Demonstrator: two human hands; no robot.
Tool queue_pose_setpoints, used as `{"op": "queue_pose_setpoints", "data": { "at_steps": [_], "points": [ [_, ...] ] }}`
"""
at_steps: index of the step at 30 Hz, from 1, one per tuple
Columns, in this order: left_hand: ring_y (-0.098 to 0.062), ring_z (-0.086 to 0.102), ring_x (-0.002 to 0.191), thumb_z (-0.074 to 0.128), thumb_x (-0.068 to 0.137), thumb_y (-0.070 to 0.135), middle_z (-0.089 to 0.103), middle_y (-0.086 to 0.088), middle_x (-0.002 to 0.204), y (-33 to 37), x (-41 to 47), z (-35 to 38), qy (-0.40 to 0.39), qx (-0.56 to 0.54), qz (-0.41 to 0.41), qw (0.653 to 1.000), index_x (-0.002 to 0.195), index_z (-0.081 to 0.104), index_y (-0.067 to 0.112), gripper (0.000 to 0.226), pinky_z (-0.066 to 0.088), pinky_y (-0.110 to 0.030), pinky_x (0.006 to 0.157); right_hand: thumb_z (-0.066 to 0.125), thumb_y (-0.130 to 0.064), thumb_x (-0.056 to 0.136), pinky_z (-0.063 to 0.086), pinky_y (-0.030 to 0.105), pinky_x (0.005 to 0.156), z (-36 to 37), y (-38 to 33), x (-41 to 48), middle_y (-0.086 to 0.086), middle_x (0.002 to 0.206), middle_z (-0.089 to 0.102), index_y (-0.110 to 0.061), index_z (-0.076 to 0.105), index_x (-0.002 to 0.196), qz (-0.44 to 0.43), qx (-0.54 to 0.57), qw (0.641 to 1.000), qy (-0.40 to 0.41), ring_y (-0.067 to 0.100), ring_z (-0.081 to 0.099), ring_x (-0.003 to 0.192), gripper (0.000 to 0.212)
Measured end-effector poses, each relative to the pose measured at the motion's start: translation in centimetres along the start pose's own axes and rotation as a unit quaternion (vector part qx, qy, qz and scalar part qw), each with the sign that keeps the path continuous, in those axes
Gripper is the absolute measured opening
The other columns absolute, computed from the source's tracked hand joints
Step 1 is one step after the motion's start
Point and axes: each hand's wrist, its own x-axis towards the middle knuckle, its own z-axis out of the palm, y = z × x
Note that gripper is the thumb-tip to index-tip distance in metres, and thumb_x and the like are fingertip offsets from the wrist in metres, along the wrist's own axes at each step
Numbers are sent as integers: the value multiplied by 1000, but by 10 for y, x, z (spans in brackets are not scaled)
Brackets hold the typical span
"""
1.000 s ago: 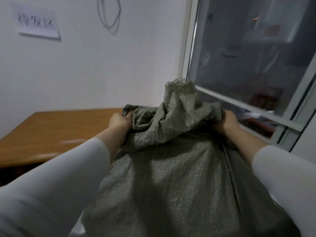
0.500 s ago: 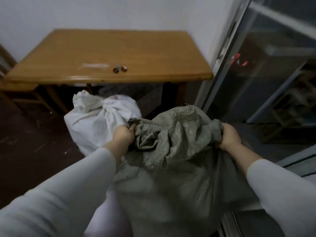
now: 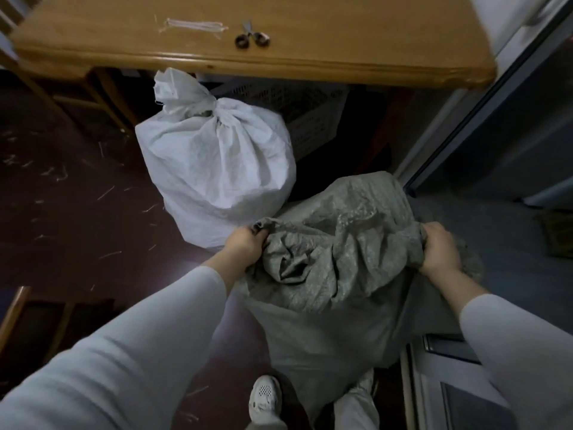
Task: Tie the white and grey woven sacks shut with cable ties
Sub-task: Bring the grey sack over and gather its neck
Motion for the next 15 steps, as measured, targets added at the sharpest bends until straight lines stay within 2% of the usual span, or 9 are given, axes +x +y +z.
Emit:
{"op": "queue_pose_setpoints", "data": {
  "at_steps": [5, 8, 12, 15],
  "points": [
    [-38, 56, 109, 45, 97, 32, 60, -25, 117, 12, 13, 30, 21, -31, -55, 998, 114, 57, -6, 43, 45, -39, 92, 53, -15, 89, 45, 45, 92, 9, 20, 48, 19, 124, 50, -6, 62, 108, -39, -7, 999, -28, 37, 48, 112, 23],
    [-38, 56, 108, 46, 96, 33, 60, -26, 116, 27, 17, 40, 43, -60, -75, 994, 112, 58, -6, 44, 46, -41, 94, 52, -14, 88, 44, 44, 94, 3, 30, 75, 16, 126, 50, -9, 60, 110, -61, 7, 997, -43, 35, 47, 114, 25],
    [-39, 56, 107, 45, 97, 31, 60, -26, 114, 45, 18, 54, 70, -91, -100, 988, 109, 59, -7, 42, 45, -39, 89, 50, -26, 88, 44, 39, 93, 1, 39, 109, 14, 125, 49, -14, 58, 113, -54, 35, 995, -70, 31, 50, 109, 28],
    [-38, 56, 106, 46, 97, 25, 60, -25, 114, 45, 17, 69, 84, -101, -122, 984, 108, 60, -7, 37, 45, -38, 88, 54, -20, 87, 44, 43, 95, 8, 48, 118, 13, 123, 48, -10, 59, 111, -96, 3, 988, -123, 31, 46, 113, 27]
  ]
}}
